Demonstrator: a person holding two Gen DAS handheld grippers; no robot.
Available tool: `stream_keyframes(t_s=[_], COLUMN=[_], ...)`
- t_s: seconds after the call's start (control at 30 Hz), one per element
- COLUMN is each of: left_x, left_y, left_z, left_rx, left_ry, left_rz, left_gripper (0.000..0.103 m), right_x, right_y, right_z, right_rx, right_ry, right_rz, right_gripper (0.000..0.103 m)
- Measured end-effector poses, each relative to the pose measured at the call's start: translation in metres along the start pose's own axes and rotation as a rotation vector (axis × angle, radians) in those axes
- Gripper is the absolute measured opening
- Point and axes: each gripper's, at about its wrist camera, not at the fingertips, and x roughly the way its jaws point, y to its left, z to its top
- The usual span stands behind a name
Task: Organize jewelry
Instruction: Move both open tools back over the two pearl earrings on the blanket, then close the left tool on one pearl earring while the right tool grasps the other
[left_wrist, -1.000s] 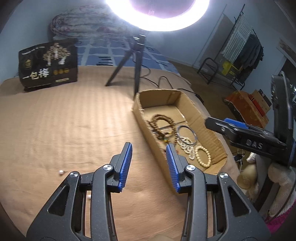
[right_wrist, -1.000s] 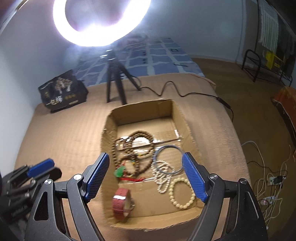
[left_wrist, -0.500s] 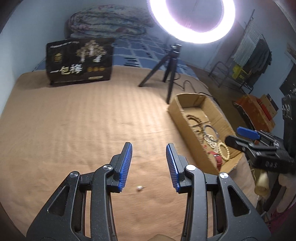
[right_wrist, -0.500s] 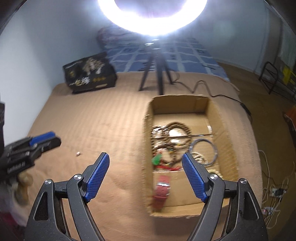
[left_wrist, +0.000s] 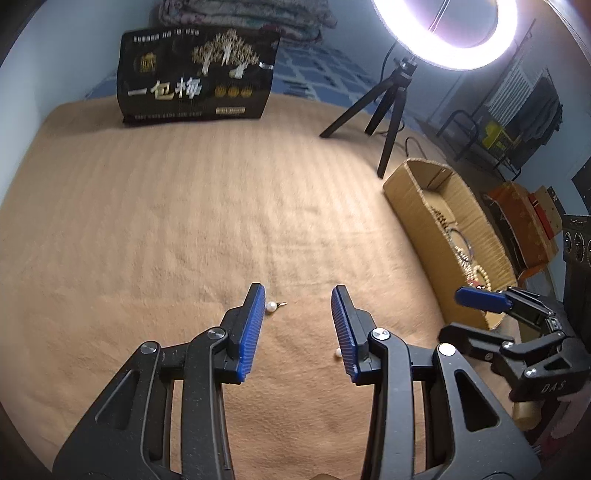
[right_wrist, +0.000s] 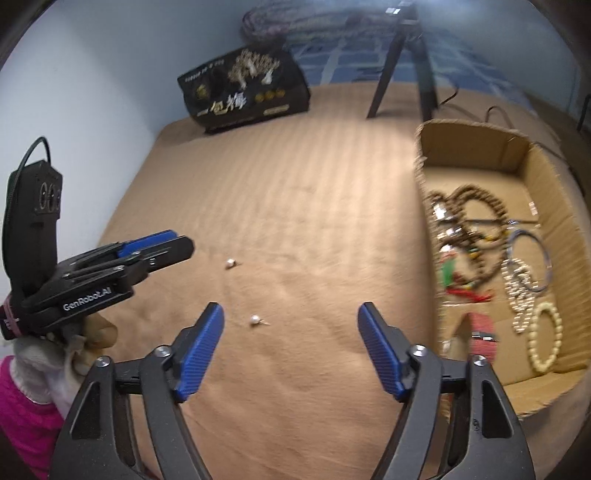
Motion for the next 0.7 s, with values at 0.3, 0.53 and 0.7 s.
stream_keyframes(t_s=[0.3, 0.53, 0.7], left_x=[0.029, 0.046, 0.056], left_y=[0.014, 0.014, 0.011], left_z=[-0.004, -0.004, -0.002], left_rx=[-0.046, -0.042, -0.036], left_ry=[0.068, 0.101, 0.117], left_rz=[-0.002, 0.009, 0.023], left_gripper=[0.025, 0.025, 0.021], right_x=[0.034, 0.048, 0.058], right_y=[0.012, 0.018, 0.022], right_z=[-0.002, -0.001, -0.001], right_rx=[-0.03, -0.036, -0.045], right_ry=[0.079, 0.107, 0.126], right_rz=[0.016, 0.035, 0.038], right_gripper=[0.049, 0.041, 0.039])
